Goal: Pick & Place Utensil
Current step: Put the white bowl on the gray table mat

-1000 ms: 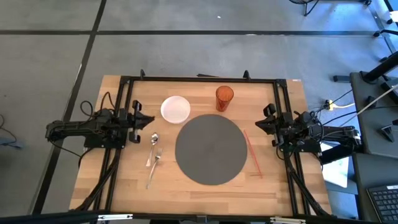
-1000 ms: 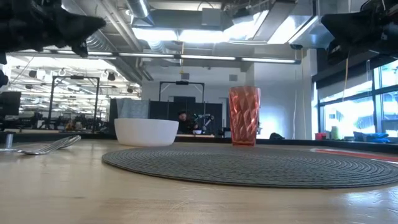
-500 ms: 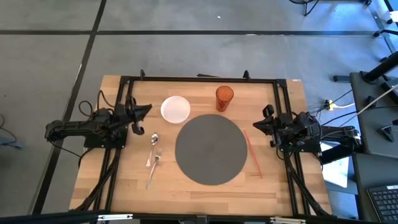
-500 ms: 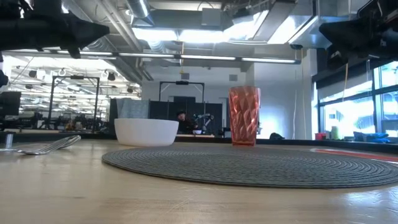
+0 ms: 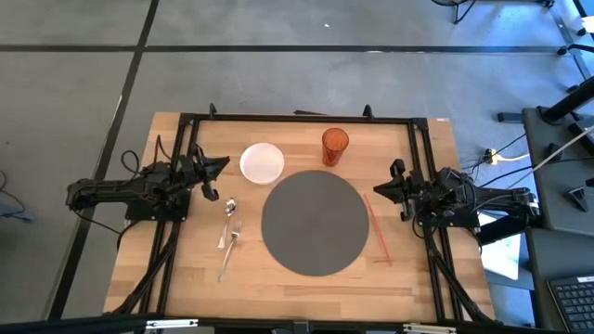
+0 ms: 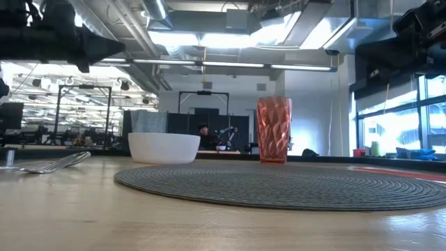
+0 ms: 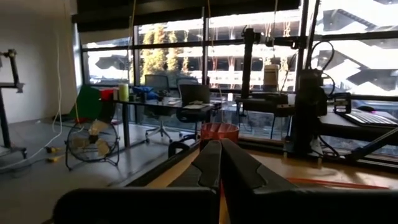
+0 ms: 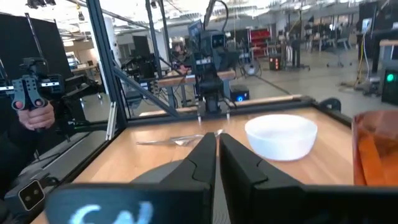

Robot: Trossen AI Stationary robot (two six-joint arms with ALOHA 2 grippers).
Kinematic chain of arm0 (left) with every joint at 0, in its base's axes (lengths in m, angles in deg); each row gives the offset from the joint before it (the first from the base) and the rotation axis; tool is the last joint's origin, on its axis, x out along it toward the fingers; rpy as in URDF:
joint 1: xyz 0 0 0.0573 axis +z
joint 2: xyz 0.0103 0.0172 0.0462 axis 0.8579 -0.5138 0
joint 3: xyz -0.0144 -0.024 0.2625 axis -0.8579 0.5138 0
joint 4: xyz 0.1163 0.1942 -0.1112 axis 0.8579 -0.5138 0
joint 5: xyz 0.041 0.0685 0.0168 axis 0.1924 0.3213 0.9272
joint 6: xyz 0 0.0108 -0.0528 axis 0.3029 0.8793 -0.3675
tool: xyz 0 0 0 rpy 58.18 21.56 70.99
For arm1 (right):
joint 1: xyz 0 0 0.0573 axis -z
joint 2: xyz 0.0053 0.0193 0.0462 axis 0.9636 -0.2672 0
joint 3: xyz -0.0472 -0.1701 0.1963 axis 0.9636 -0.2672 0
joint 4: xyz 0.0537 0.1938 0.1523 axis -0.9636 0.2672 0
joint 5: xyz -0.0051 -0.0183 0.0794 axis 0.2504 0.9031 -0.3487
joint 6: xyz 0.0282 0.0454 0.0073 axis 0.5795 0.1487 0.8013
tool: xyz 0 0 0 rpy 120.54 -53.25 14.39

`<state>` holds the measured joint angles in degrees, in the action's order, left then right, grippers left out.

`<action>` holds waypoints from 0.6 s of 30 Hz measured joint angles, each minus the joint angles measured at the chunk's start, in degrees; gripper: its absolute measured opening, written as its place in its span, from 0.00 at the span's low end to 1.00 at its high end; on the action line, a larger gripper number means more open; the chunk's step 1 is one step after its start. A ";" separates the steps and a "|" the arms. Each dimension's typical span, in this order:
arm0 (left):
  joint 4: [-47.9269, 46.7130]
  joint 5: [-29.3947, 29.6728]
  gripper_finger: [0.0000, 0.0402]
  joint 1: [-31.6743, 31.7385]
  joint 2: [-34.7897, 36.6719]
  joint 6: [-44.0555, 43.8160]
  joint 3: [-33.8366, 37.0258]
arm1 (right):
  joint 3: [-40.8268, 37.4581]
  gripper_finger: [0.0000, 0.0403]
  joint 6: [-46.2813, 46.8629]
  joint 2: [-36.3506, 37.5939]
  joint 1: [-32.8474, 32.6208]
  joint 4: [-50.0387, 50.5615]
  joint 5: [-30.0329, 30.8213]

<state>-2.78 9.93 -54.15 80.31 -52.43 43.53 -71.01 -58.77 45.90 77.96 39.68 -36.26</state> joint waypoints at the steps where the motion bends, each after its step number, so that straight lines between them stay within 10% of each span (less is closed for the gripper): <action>1: -0.33 0.20 0.00 0.00 -0.28 -0.51 0.00 | 0.00 0.05 -0.43 0.00 0.01 -0.24 -0.02; 18: -4.75 0.67 0.01 0.00 -1.06 -6.05 0.00 | 0.00 0.05 -3.29 0.02 0.01 -0.51 0.94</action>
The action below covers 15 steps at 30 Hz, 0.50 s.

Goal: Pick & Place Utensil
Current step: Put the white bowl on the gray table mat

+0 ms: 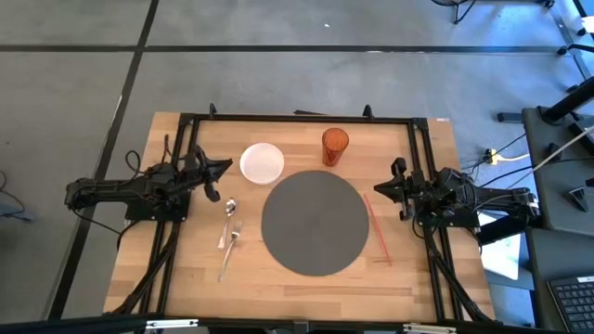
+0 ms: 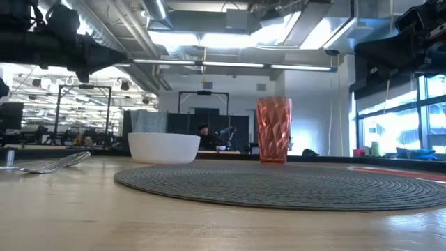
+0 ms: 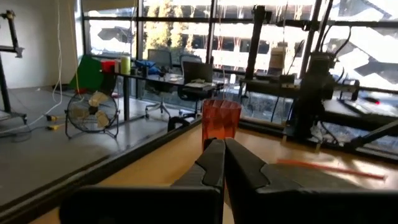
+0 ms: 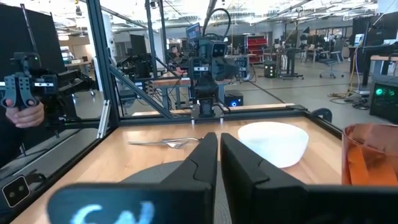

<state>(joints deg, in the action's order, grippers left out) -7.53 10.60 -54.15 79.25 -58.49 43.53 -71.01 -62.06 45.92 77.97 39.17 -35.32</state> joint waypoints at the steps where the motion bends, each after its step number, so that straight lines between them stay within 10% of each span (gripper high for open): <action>1: -1.07 0.35 0.00 0.00 0.00 0.39 0.00 | 0.00 0.05 0.10 0.00 0.00 0.00 0.00; 15: -6.97 0.68 0.01 0.09 -0.95 6.47 -0.09 | 0.00 0.01 -1.63 0.02 -0.02 0.82 -0.03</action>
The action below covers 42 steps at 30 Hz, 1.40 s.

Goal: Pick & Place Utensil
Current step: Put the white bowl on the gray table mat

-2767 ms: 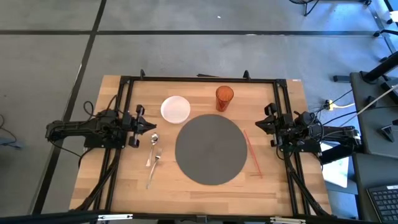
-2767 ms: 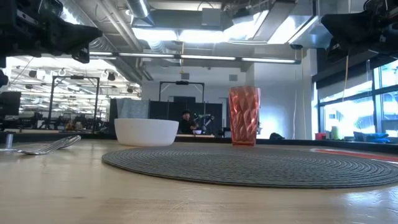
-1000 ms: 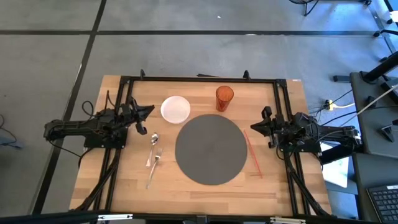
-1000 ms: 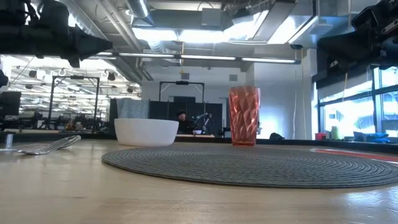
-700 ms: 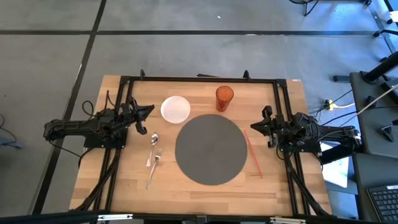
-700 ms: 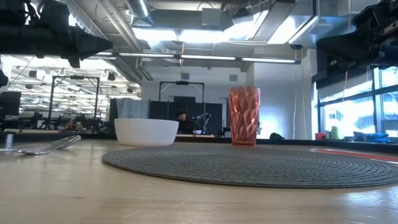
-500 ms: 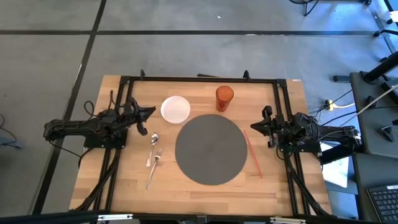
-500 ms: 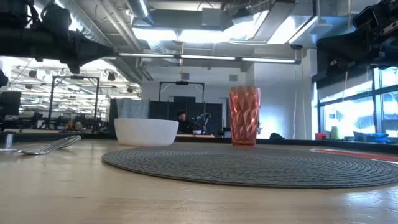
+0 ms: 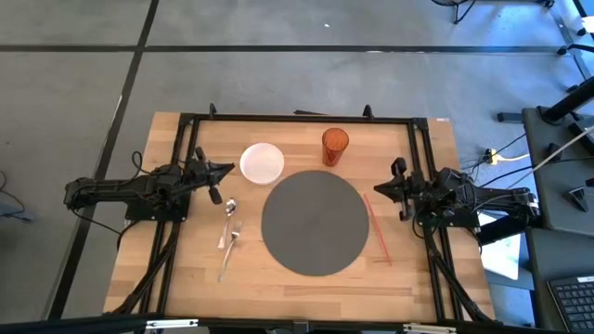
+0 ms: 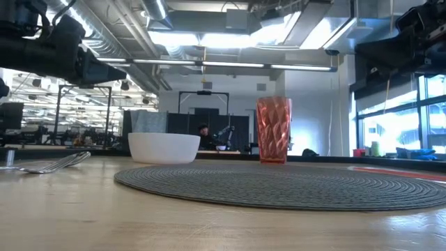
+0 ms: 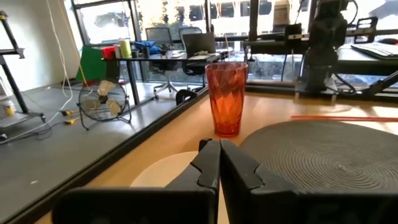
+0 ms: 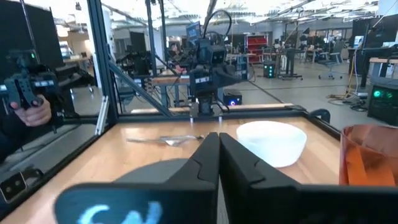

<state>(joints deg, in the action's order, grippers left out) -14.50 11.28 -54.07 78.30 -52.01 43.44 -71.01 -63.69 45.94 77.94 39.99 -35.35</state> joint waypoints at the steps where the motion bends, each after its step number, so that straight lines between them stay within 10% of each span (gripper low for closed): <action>1: -0.02 -0.02 0.01 0.00 -0.01 0.05 0.00 | 0.00 0.01 -0.46 0.00 0.02 0.45 -0.19; 26: -0.09 1.34 0.01 -0.03 -0.01 -1.45 -0.04 | 0.00 0.02 -1.40 0.04 0.02 0.95 0.03; 33: -1.11 19.59 0.04 -0.81 -3.13 -1.97 -0.57 | 0.00 0.03 -1.25 0.04 0.02 0.95 0.03; 42: 0.29 8.97 0.06 -1.29 -5.22 -1.29 -1.38 | 0.00 0.05 -0.34 0.04 0.02 0.87 2.00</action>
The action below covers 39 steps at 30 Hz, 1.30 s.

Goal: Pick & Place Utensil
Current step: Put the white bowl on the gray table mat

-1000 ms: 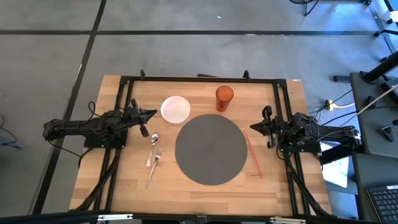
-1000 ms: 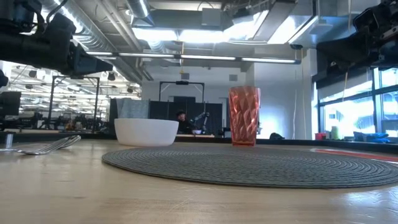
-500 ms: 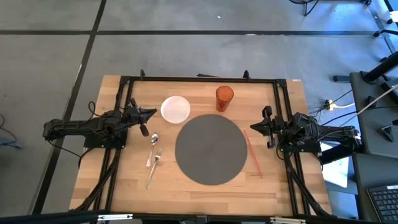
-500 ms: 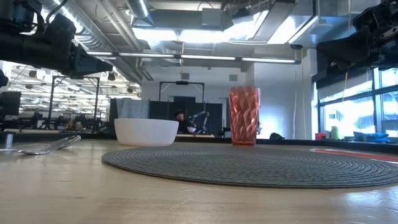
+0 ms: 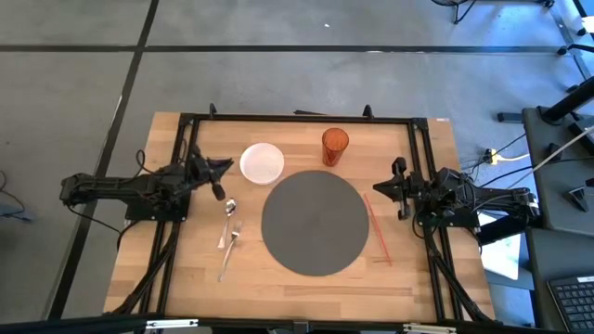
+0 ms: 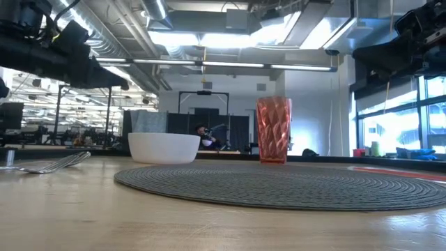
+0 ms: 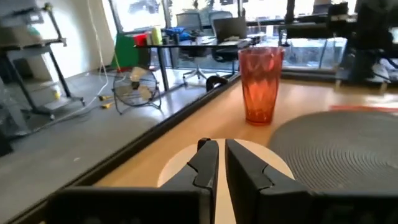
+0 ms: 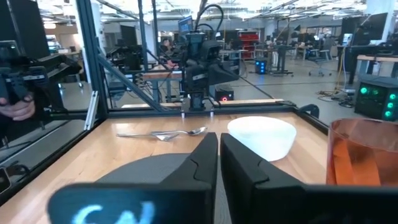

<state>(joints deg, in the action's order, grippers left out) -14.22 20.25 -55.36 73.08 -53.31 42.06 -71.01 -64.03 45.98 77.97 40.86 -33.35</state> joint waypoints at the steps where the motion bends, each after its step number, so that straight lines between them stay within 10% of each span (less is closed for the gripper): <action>1: -0.13 0.51 0.05 0.00 -0.35 -0.53 -0.62 | 0.00 0.04 0.43 0.00 0.00 -0.17 0.01; 10: -16.45 3.08 0.06 0.01 -11.15 -3.92 -17.13 | 0.00 0.02 0.40 -0.02 -0.02 -1.10 0.02; 19: -41.94 -4.67 0.10 3.75 -40.84 -12.15 -37.72 | 0.00 0.06 0.68 -0.02 0.00 -1.10 0.02; 28: -44.49 -15.28 0.22 5.42 -66.87 -0.35 -49.14 | 0.00 0.06 1.85 -0.02 -0.01 -0.80 0.04; 39: -45.49 -18.00 0.47 5.87 -80.90 3.27 -58.79 | 0.00 0.06 1.89 -0.02 -0.01 -0.33 0.02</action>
<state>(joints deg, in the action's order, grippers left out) -59.71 2.26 -49.48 -7.82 -50.03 -16.73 -71.01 -62.14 45.96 77.95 40.53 -33.33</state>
